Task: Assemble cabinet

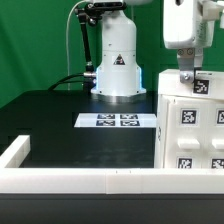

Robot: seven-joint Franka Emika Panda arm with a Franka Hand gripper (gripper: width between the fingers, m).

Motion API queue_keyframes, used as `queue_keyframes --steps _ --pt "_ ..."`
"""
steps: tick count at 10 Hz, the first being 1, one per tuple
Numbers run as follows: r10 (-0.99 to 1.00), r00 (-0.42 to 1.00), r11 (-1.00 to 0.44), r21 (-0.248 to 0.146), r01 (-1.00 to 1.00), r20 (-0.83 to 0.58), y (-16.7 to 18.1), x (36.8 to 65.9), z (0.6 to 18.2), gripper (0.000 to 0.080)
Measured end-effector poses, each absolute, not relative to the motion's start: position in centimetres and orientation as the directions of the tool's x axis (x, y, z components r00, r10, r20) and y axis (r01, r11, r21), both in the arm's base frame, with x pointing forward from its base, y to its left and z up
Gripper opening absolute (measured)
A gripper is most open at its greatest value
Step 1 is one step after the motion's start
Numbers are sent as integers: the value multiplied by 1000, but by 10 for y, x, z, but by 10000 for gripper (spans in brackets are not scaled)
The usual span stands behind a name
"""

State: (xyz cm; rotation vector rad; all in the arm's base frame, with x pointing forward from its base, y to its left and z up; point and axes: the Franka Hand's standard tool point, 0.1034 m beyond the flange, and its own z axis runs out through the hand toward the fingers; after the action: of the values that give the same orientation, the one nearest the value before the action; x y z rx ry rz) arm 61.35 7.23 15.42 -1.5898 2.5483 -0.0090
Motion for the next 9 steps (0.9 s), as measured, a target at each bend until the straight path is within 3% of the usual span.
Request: queue_keyframes --steps 2,3,4,6,8,9 --pt "-871 -471 483 -69 -873 -136 74 614 154 563" --pt "-894 -428 439 -73 -895 -133 75 613 152 637" --pt "-897 -421 433 -75 -898 -133 75 614 153 770" --pt "-921 -359 375 -97 -922 -152 74 619 165 797" --pt "-932 -308 335 -130 -933 -192 78 626 190 797" --pt "-921 -329 360 -139 -922 -207 80 629 190 797"
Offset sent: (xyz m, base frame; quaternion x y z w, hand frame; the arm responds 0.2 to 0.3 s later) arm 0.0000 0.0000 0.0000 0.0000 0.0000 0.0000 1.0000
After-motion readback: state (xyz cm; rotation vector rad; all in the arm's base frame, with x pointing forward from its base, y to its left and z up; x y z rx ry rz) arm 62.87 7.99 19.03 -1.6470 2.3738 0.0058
